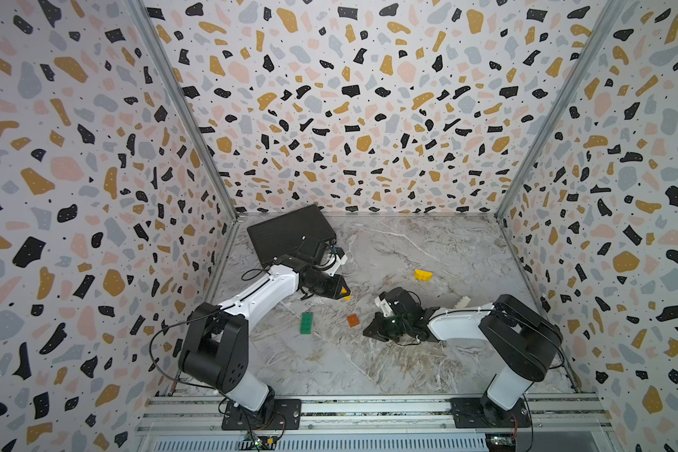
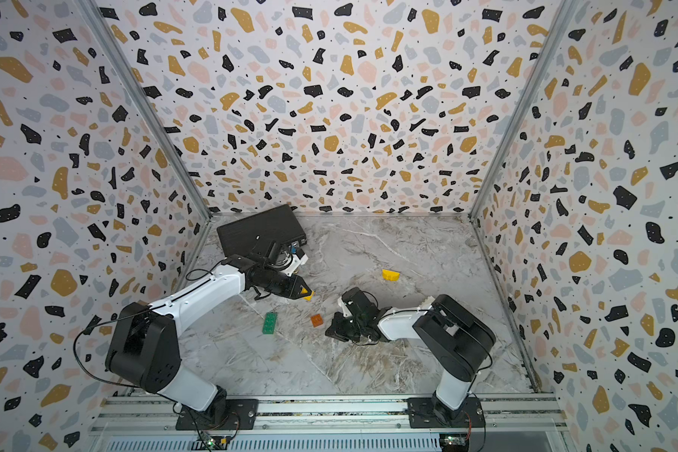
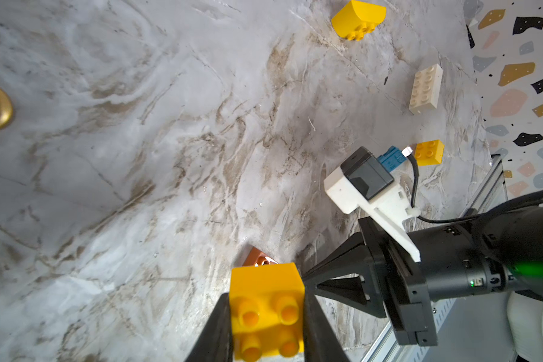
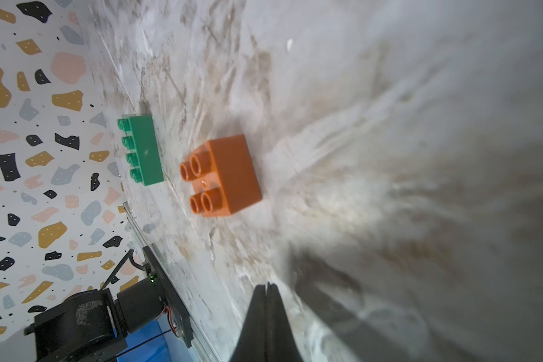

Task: Assemble an ice cream with lego
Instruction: Adjust the lego brick at the center of the board.

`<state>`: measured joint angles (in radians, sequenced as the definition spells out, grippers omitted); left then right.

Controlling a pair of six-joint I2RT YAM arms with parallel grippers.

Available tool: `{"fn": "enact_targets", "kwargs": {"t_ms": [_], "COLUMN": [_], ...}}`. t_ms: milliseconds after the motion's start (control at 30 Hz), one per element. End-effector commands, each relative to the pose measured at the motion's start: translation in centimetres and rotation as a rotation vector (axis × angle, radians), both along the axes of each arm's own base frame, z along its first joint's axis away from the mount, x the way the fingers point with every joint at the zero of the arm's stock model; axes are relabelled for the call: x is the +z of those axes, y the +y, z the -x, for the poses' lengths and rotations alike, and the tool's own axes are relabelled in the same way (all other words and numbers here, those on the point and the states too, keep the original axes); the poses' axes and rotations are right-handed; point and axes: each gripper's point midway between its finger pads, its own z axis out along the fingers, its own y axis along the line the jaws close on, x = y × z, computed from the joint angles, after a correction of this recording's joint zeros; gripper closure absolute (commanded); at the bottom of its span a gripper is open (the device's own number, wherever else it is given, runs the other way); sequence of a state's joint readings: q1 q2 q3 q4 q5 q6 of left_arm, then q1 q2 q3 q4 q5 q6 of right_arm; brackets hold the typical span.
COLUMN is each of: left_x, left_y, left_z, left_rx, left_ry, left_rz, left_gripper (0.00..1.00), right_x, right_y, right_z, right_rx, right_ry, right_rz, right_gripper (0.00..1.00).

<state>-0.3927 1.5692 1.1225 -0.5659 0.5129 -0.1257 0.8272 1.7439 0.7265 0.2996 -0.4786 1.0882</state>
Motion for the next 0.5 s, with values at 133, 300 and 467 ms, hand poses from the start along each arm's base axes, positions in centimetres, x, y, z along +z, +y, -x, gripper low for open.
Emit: {"fn": "enact_targets", "kwargs": {"t_ms": [133,300,467], "left_x": [0.0,-1.0,-2.1], "left_y": [-0.1,0.0,0.2], "left_z": [-0.2,0.0,0.3], "left_rx": [0.006,-0.001,-0.008], "left_ry": [0.016,0.053,0.092], "left_rz": [0.014,-0.01,-0.035], "left_gripper": [1.0,1.0,1.0], "right_x": [-0.4,-0.9,-1.1], "right_y": [1.7,2.2,1.8], "right_z": [-1.5,-2.3,-2.9], "right_rx": [-0.02,-0.01,-0.003], "right_ry": [0.007,-0.002,-0.015], "right_rz": [-0.011,0.024,0.089], "right_gripper": [1.0,1.0,1.0]}}
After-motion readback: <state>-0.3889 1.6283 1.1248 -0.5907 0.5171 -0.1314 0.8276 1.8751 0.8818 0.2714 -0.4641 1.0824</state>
